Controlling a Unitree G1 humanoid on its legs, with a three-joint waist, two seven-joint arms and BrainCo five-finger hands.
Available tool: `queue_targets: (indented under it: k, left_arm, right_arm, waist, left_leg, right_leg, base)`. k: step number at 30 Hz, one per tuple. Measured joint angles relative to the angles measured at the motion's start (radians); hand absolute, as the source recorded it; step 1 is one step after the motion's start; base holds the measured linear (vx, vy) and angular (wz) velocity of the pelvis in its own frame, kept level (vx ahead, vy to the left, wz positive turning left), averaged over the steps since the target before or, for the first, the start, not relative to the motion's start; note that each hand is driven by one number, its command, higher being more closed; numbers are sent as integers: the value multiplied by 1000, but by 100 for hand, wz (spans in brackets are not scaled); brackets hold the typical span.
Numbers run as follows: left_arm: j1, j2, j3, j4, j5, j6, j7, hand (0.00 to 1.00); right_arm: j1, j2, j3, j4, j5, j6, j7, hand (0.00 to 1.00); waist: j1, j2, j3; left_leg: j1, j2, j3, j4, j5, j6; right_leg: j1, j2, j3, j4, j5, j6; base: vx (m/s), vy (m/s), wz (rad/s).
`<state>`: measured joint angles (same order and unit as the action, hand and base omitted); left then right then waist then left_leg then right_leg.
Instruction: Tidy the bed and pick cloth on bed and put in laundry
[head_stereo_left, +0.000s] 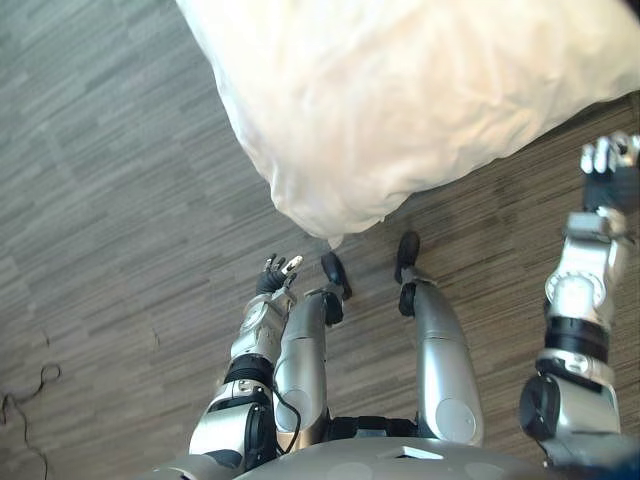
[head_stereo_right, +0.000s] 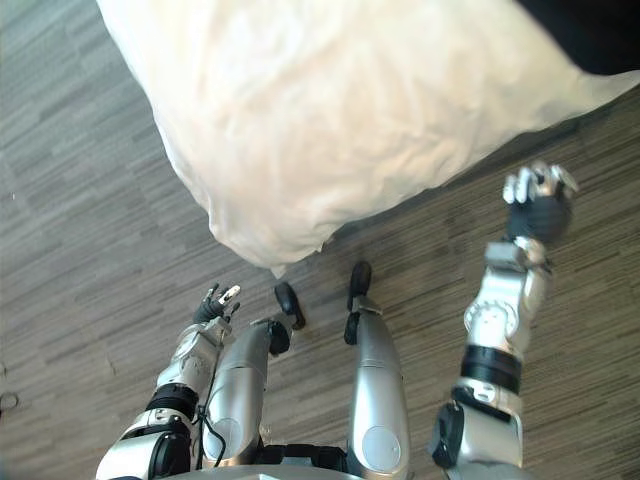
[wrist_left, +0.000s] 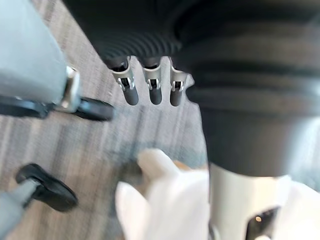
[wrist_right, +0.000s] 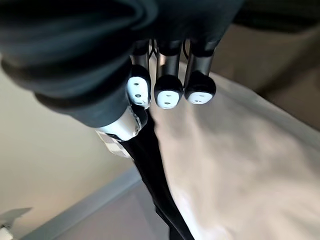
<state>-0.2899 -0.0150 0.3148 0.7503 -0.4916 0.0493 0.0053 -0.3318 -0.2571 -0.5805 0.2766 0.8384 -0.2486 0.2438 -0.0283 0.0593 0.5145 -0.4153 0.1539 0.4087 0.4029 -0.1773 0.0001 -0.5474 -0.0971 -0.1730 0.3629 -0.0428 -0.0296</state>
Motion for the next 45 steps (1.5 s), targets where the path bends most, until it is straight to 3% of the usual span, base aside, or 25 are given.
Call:
queue_targets:
  k: [3, 5, 7, 10, 11, 14, 17, 20, 23, 28, 41, 45]
  left_arm:
    - [29, 35, 2, 2, 1, 35, -4, 0]
    - [78, 36, 21, 32, 4, 55, -10, 0]
    - [119, 31, 44, 67, 15, 53, -31, 0]
    - [192, 12, 89, 119, 56, 41, -52, 0]
    - [205, 6, 114, 143, 79, 24, -55, 0]
    - [249, -21, 170, 189, 123, -17, -72, 0]
    - [297, -42, 216, 227, 186, -57, -72, 0]
    - [348, -56, 218, 253, 213, -65, -70, 0]
    - [381, -55, 218, 264, 246, -67, -67, 0]
    - [395, -57, 213, 264, 247, -62, -44, 0]
    - [396, -9, 60, 295, 289, -57, -51, 0]
    - [394, 0, 58, 295, 295, -58, -69, 0]
  right_arm:
    - [150, 9, 1, 16, -105, 0, 53, 0]
    - [265, 42, 2, 111, -218, -5, 147, 0]
    - [339, 93, 9, 209, -331, -43, 222, 0]
    - [441, 181, 49, 411, -468, -91, 276, 0]
    - [466, 213, 68, 477, -518, -100, 280, 0]
    - [505, 255, 108, 591, -655, -128, 268, 0]
    - [509, 294, 122, 680, -755, -114, 214, 0]
    - [507, 289, 121, 691, -767, -75, 181, 0]
    - [505, 287, 121, 706, -775, -19, 150, 0]
    - [503, 285, 124, 725, -785, 27, 119, 0]
    - [483, 252, 167, 749, -785, 62, 97, 0]
    - [476, 239, 174, 774, -786, 67, 95, 0]
  waist:
    - [-13, -46, -59]
    - [-9, -75, -167]
    - [-7, -82, -228]
    - [0, -65, -347]
    - [19, -53, -379]
    - [25, -15, -430]
    - [39, -12, -461]
    - [46, -17, -471]
    - [48, -39, -477]
    - [48, -37, -476]
    - [46, -40, -469]
    - [45, -46, -459]
  left_leg:
    - [109, 0, 18, -56, -2, -3]
    - [184, -1, 19, -126, 6, -16]
    - [257, -2, 13, -179, 17, -33]
    - [349, -11, -11, -263, 38, -54]
    - [384, -12, -10, -286, 41, -59]
    - [443, -19, -36, -333, 49, -69]
    - [506, -25, -61, -372, 57, -78]
    - [533, -34, -74, -389, 62, -78]
    - [541, -43, -78, -403, 71, -76]
    - [573, -54, -82, -419, 75, -70]
    - [576, -58, -89, -435, 87, -62]
    - [587, -64, -89, -437, 86, -62]
  right_leg:
    - [103, 14, 4, -51, -3, 9]
    - [186, 25, -19, -126, -12, 19]
    - [266, 27, -57, -172, -14, 18]
    - [370, 39, -95, -234, -14, 17]
    - [408, 45, -104, -259, -13, 19]
    - [492, 52, -135, -322, -6, 31]
    - [582, 62, -159, -385, 1, 41]
    - [622, 63, -172, -416, 10, 48]
    - [644, 64, -171, -456, 35, 49]
    - [665, 59, -161, -461, 48, 49]
    - [655, 63, -140, -465, 58, 43]
    - [660, 63, -140, -465, 58, 43]
  base:
    - [120, 23, -18]
    - [166, -17, 0]
    - [198, -17, 19]
    - [234, -11, 29]
    - [207, -10, 15]
    - [165, 8, 28]
    - [100, 6, 28]
    - [13, 8, 17]
    - [-14, 12, 1]
    - [-64, 29, -4]
    - [-31, 4, -2]
    - [60, 17, 0]
